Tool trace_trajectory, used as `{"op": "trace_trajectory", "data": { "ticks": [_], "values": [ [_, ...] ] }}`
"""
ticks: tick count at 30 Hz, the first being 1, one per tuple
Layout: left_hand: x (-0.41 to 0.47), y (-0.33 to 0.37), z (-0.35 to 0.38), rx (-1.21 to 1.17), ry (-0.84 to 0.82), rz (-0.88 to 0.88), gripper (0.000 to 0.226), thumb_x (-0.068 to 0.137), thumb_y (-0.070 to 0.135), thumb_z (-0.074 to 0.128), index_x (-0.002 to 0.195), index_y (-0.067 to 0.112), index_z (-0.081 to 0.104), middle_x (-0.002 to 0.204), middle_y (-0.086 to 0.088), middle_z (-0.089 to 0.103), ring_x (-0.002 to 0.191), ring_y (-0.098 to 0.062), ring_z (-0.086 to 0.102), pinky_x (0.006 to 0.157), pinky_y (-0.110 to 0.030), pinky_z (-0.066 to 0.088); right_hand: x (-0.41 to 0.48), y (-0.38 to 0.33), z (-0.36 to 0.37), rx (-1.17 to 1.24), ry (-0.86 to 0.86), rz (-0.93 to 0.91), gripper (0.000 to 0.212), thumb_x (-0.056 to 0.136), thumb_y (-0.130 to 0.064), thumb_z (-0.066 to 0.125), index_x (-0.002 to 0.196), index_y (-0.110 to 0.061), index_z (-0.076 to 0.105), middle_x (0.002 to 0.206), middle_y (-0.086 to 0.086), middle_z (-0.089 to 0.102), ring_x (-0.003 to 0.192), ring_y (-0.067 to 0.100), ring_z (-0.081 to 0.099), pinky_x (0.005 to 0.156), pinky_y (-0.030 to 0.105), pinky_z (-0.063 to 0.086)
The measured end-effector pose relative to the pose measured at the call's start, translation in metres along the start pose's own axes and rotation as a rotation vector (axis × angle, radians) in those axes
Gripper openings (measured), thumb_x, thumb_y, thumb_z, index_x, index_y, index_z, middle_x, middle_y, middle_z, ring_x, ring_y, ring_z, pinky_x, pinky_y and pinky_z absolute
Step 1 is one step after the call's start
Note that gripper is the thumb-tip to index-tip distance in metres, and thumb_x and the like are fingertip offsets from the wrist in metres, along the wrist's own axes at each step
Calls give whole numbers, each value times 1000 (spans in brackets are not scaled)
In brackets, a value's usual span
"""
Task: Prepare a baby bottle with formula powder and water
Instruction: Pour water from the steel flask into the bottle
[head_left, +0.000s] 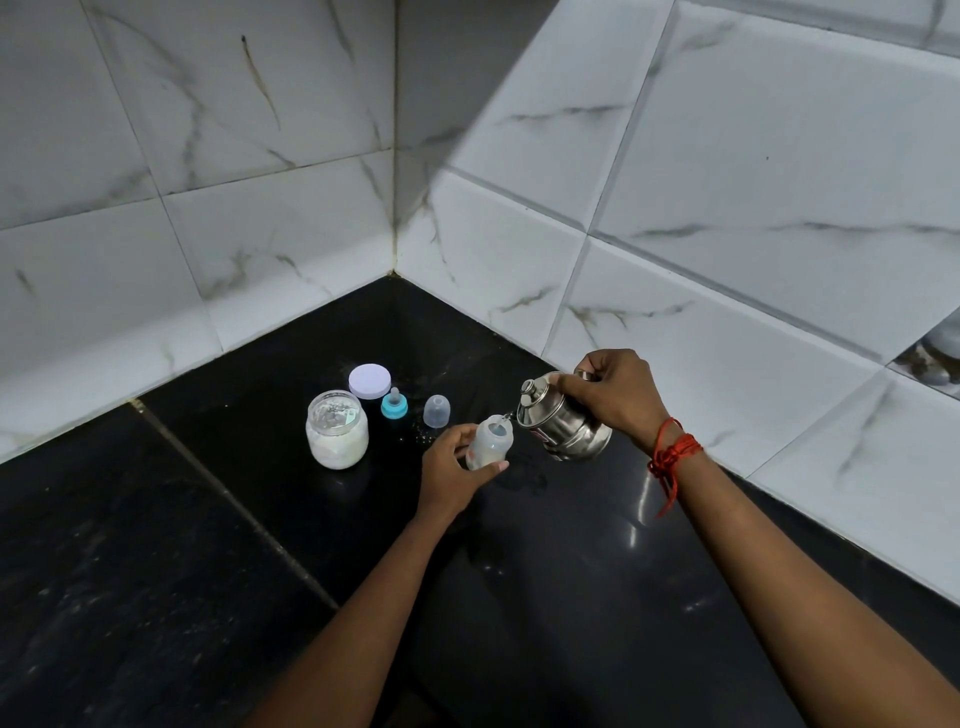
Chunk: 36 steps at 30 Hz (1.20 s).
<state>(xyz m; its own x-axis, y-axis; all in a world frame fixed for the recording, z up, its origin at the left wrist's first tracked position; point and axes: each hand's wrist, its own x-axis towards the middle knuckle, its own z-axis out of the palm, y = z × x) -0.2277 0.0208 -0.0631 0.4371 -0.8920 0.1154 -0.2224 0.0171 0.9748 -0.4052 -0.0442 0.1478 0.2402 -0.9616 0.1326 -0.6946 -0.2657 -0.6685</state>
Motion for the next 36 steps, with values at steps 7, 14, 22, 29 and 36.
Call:
{"op": "trace_trajectory", "data": {
  "ticks": [7, 14, 22, 29, 36],
  "values": [
    [-4, -1, 1, 8, -9, -8, 59, 64, 24, 99, 115, 16, 71, 111, 8, 73, 102, -3, 69, 87, -22, 58, 1, 2, -1, 9, 20, 13, 37, 79, -34, 83, 64, -5, 66, 63, 7, 69, 55, 10, 59, 54, 21, 46],
    [-6, -1, -4, 43, 1, -9, 61, 63, 26, 99, 116, 18, 71, 113, 6, 71, 102, -9, 68, 89, -24, 58, 2, 4, -1, 13, 25, 27, 37, 79, -33, 82, 64, -4, 66, 65, 10, 70, 58, 13, 59, 58, 25, 47],
    [-3, 5, -14, 100, 19, 28, 55, 65, 26, 98, 113, 20, 73, 110, 12, 70, 101, -8, 66, 87, -21, 54, -1, 6, 0, 25, 16, 32, 38, 80, -32, 83, 63, -3, 64, 59, 6, 65, 56, 12, 56, 56, 25, 45],
    [3, 6, -15, 79, 61, 49, 55, 63, 25, 98, 112, 21, 73, 110, 14, 72, 104, -7, 67, 89, -24, 55, -4, 5, 0, 36, 4, 28, 36, 80, -32, 83, 63, -8, 63, 58, 1, 62, 52, 8, 54, 47, 11, 40],
    [1, 3, -2, 9, 15, 23, 57, 67, 27, 95, 118, 20, 72, 112, 9, 75, 103, -7, 71, 90, -28, 59, -3, 0, 1, 35, 8, 26, 36, 80, -32, 83, 59, -11, 62, 57, 0, 62, 51, 6, 54, 47, 12, 40]
  ]
}}
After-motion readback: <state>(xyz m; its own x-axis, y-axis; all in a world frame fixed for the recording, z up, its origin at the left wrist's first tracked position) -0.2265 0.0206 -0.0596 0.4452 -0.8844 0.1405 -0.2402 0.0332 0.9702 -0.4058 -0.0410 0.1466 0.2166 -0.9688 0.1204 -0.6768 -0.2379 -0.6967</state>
